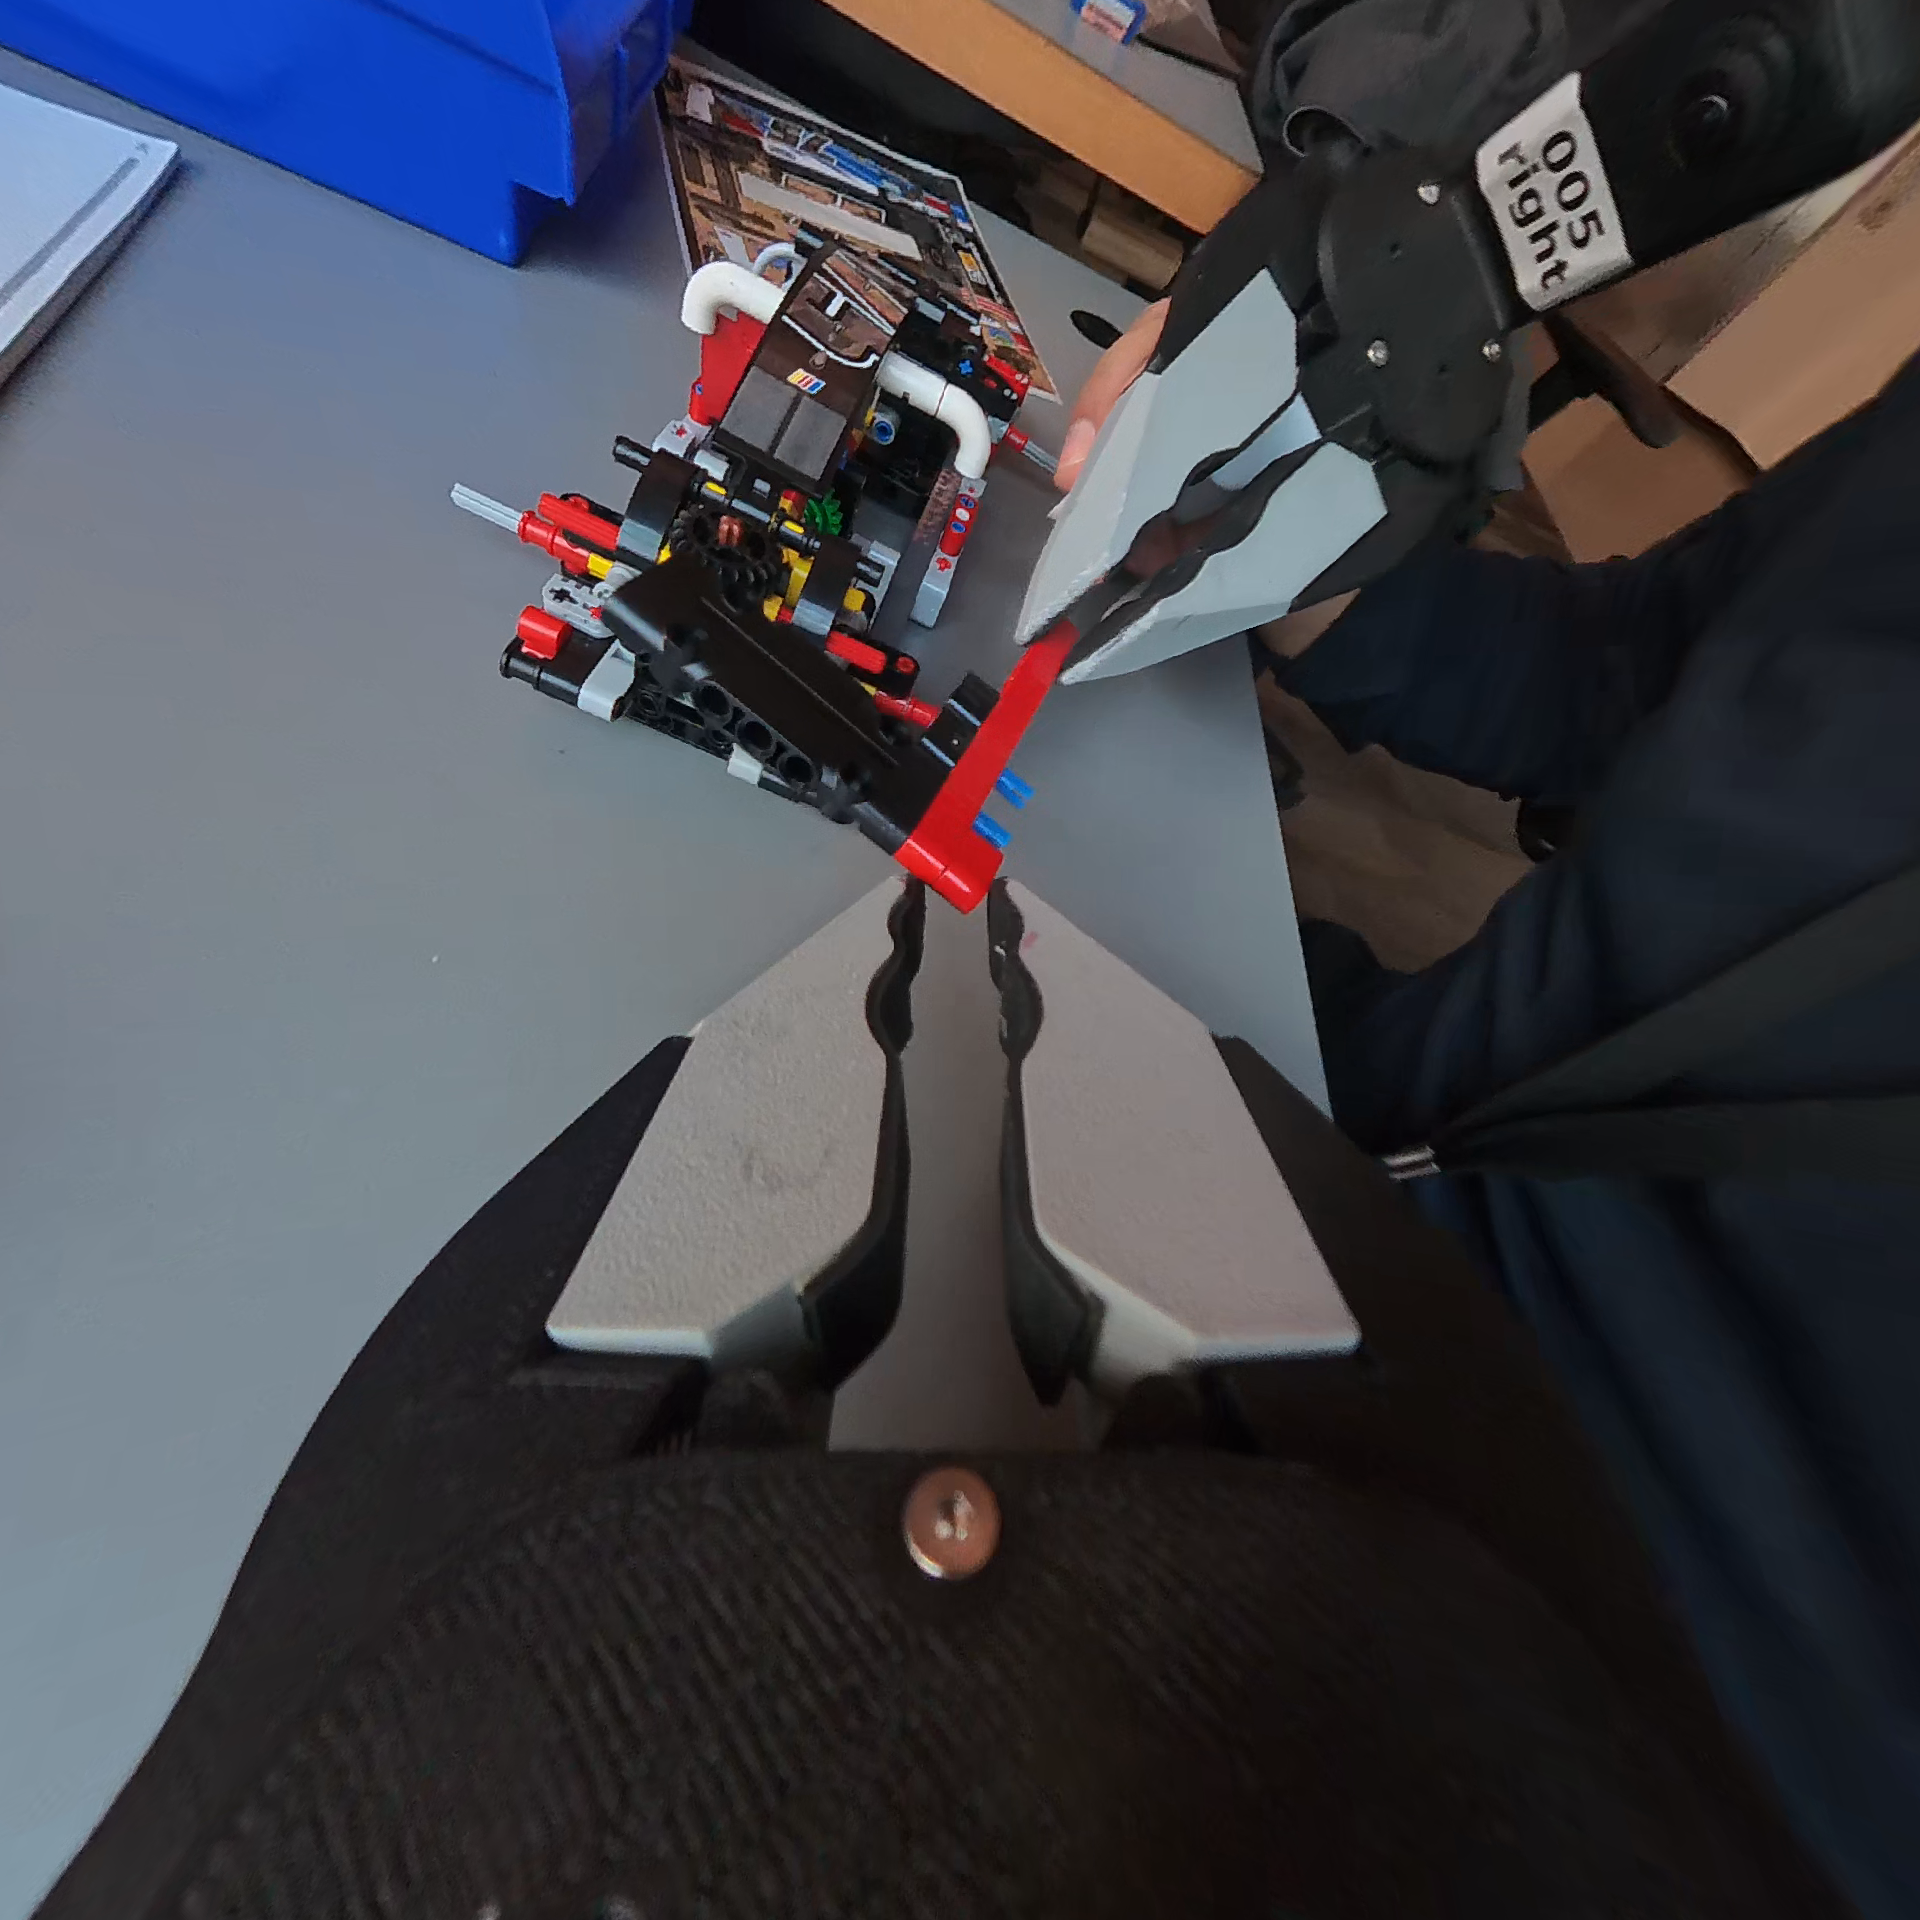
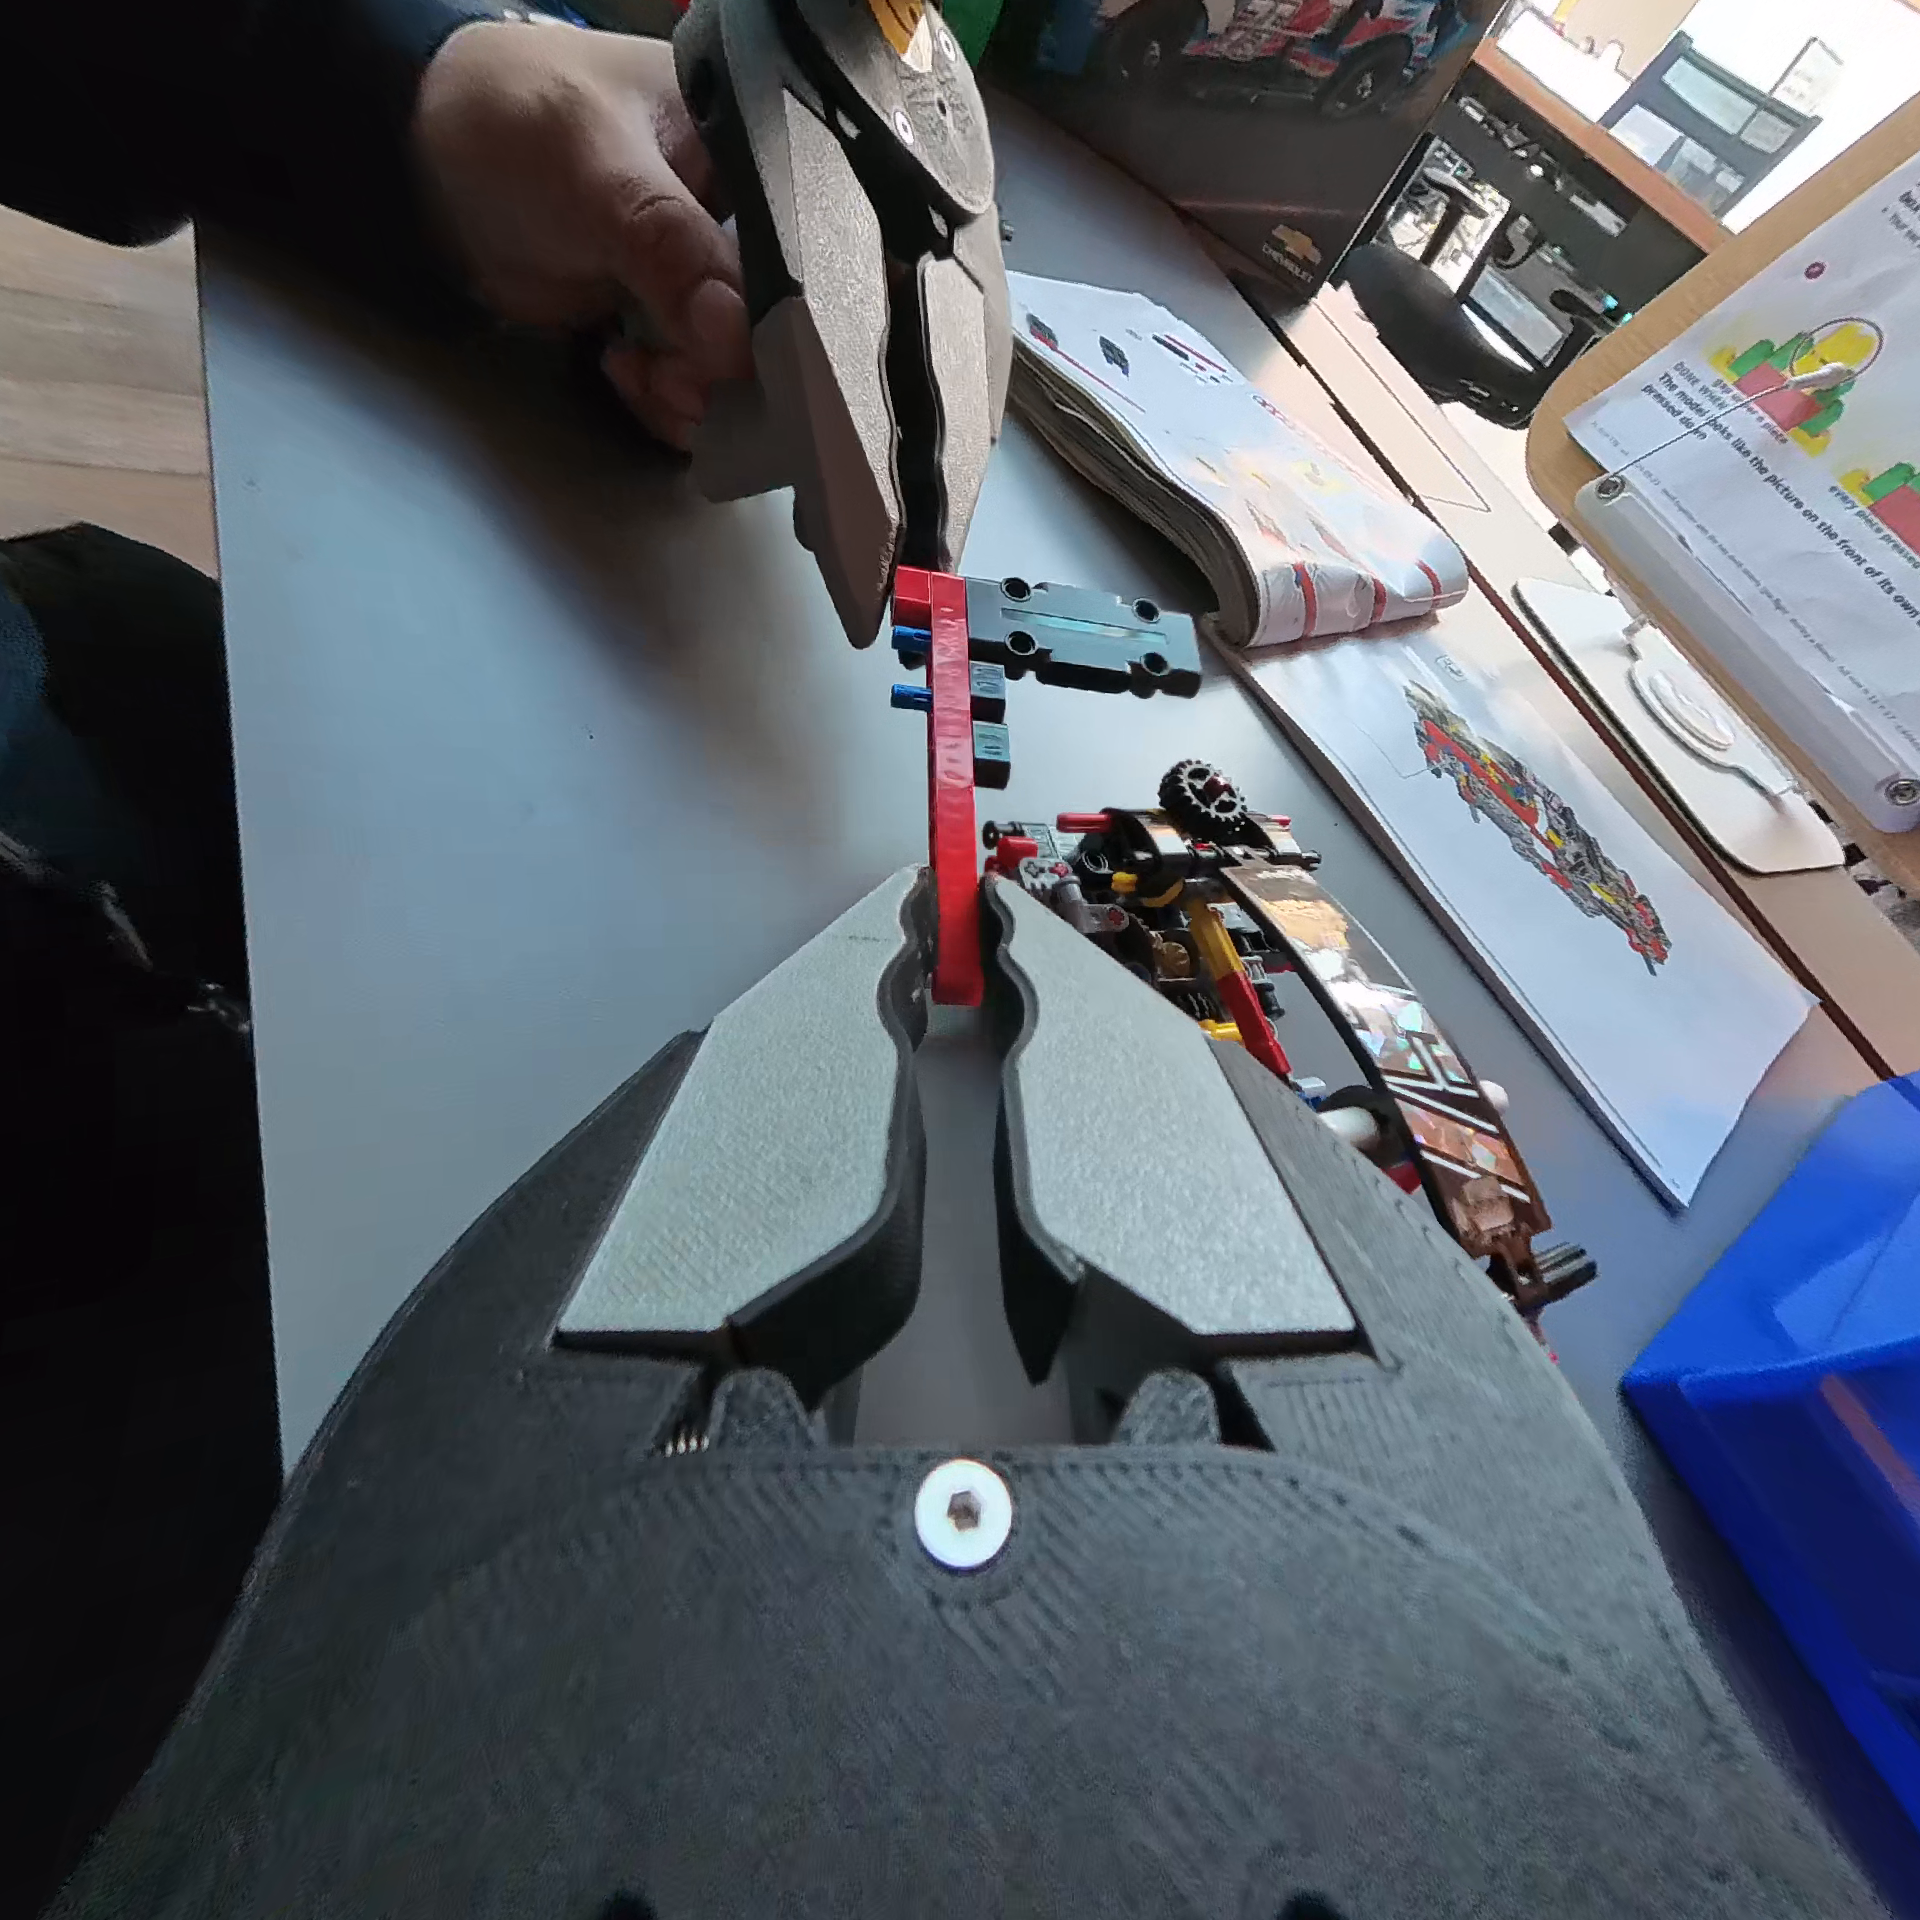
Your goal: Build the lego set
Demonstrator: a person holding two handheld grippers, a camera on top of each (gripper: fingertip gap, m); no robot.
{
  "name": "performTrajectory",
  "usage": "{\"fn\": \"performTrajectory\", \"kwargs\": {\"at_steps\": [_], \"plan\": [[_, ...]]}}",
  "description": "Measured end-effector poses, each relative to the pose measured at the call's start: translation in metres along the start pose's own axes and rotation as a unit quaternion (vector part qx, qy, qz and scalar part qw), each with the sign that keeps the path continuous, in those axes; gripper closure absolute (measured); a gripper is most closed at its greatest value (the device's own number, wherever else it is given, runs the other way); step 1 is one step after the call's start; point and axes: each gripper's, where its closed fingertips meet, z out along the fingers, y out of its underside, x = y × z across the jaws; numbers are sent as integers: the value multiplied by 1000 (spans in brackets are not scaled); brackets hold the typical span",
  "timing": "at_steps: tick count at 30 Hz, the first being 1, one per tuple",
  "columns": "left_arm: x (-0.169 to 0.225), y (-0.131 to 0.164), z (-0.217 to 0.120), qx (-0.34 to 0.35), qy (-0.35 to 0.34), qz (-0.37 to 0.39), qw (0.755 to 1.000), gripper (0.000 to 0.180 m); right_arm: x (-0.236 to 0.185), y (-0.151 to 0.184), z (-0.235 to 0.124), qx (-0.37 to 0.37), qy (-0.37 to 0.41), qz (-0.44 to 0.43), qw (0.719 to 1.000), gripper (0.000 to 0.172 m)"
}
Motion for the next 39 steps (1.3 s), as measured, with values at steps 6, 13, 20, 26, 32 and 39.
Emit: {"fn": "performTrajectory", "kwargs": {"at_steps": [6,13,20,26,32,39], "plan": [[3,3,-8,2,-10,28,1000,180,-1,-6,-1,12,0,-6,1000,167],[2,-7,-33,68,-35,61,995,180,4,-7,1,13,15,0,1000,168],[5,-2,-27,45,-46,91,994,180,-3,0,14,-16,-3,-18,1000,172],[1,-1,-26,42,-55,83,994,180,-12,7,21,-45,-2,-63,997,172],[-16,-7,-32,61,-74,20,995,180,-14,11,21,-55,7,-81,995,172],[-19,-12,-36,84,-91,22,992,180,8,6,15,-30,82,-78,993,168]]}}
